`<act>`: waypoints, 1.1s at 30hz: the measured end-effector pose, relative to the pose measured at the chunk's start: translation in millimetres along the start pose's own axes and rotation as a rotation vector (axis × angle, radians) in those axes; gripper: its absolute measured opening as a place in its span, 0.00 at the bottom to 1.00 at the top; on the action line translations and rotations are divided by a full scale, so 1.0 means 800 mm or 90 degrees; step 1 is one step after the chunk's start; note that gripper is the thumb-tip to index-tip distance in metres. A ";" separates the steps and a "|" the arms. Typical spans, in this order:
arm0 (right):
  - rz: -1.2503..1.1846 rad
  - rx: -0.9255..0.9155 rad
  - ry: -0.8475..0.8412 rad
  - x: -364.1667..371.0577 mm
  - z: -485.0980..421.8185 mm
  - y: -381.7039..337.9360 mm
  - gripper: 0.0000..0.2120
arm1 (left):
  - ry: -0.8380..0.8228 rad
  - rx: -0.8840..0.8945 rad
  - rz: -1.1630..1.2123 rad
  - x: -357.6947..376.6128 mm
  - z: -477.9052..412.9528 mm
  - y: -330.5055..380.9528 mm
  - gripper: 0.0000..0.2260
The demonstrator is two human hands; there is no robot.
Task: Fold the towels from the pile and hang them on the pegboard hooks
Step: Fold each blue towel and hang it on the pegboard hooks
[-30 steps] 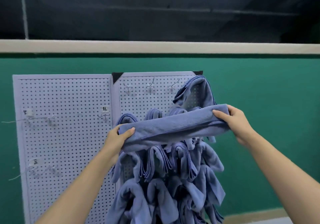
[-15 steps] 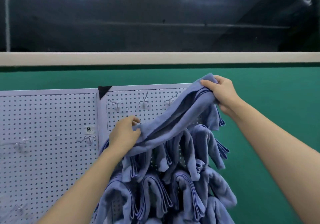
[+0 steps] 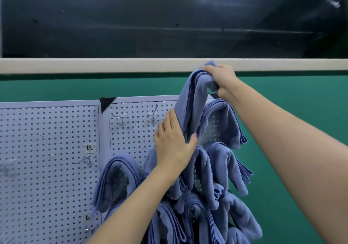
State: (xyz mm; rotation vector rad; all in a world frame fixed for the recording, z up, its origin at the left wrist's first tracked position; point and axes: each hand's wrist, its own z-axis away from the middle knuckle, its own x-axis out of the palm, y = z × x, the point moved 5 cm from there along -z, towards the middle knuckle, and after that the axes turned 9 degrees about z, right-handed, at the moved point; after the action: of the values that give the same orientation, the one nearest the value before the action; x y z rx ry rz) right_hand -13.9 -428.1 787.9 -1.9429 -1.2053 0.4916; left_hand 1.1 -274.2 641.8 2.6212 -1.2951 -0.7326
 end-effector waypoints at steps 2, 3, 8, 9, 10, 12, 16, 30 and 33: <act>-0.012 0.032 -0.013 0.007 -0.004 -0.003 0.09 | -0.013 -0.057 0.042 -0.001 -0.012 0.010 0.47; -0.013 0.049 -0.037 0.016 -0.004 -0.005 0.10 | -0.019 -0.089 0.072 -0.001 -0.019 0.015 0.49; -0.092 0.109 -0.139 0.053 0.001 -0.017 0.11 | 0.017 -0.157 0.090 -0.004 -0.040 0.025 0.47; -0.111 0.104 -0.138 0.051 -0.002 -0.019 0.10 | 0.039 -0.143 0.081 -0.005 -0.040 0.022 0.44; -0.125 0.096 -0.129 0.046 -0.007 -0.019 0.10 | 0.073 -0.114 0.096 -0.008 -0.040 0.018 0.41; -0.148 0.091 -0.090 0.027 -0.016 -0.013 0.13 | 0.151 -0.033 0.191 -0.017 -0.041 0.009 0.31; -0.118 0.102 0.046 -0.026 -0.025 0.026 0.17 | 0.166 0.061 0.226 -0.025 -0.062 0.000 0.18; 0.897 -0.447 -0.110 0.006 0.044 0.039 0.26 | 0.006 0.036 0.097 0.006 -0.103 -0.005 0.15; 0.983 -0.421 -0.078 0.014 0.041 0.043 0.18 | -0.024 0.034 0.123 0.006 -0.102 -0.007 0.17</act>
State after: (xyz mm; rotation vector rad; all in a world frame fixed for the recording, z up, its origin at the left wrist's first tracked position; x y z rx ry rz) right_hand -11.1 -413.3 741.4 -3.1988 0.4405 1.0190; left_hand 45.8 -282.3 709.5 2.4862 -1.5723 -0.7280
